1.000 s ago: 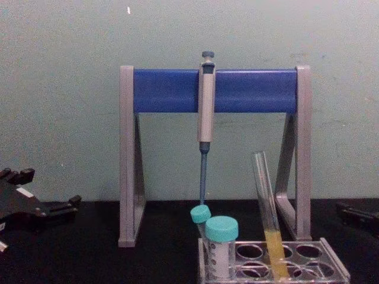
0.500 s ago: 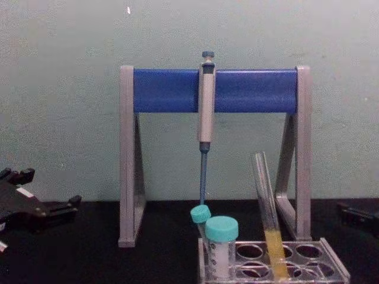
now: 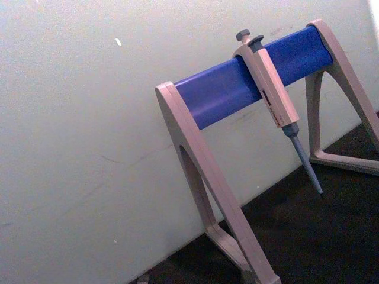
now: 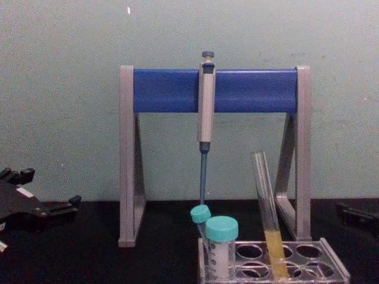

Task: Pick up the test tube from the test tube rack, shake it, then place it back into the test tube rack.

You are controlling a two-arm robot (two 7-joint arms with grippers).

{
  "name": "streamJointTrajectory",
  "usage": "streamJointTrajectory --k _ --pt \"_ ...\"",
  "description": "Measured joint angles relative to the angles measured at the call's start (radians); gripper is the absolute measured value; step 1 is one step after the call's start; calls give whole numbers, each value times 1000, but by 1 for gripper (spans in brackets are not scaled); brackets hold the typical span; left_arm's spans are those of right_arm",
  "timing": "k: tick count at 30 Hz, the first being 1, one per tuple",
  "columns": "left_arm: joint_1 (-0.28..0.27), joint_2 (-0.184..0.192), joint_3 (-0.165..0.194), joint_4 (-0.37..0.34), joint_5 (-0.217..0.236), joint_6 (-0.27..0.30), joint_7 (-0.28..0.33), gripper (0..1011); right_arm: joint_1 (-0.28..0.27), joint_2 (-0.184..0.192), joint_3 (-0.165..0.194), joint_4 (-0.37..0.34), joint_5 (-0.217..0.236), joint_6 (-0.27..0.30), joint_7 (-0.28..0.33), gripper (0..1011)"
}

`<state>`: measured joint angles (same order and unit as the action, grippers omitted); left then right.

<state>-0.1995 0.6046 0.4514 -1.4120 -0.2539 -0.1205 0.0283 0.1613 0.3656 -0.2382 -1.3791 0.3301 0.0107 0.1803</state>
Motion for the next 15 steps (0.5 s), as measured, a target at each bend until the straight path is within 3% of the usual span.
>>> streamJointTrajectory --k 15 --pt "0 0 0 0 0 0 0 1001 0 0 0 0 0 0 0 1000"
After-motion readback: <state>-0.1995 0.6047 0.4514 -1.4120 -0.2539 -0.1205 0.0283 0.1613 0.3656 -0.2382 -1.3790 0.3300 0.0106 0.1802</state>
